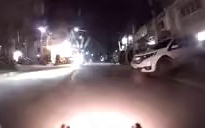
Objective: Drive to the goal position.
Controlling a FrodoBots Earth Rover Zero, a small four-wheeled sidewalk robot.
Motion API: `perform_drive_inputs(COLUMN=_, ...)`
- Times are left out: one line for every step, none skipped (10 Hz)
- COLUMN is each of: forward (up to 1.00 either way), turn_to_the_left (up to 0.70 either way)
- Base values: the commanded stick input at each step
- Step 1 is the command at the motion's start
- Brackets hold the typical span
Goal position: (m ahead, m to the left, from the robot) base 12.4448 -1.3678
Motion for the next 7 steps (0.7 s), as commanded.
perform_drive_inputs(forward=0.7, turn_to_the_left=0.0)
perform_drive_inputs(forward=0.7, turn_to_the_left=0.0)
perform_drive_inputs(forward=0.7, turn_to_the_left=0.0)
perform_drive_inputs(forward=0.7, turn_to_the_left=0.0)
perform_drive_inputs(forward=0.7, turn_to_the_left=0.0)
perform_drive_inputs(forward=0.7, turn_to_the_left=0.0)
perform_drive_inputs(forward=0.7, turn_to_the_left=0.0)
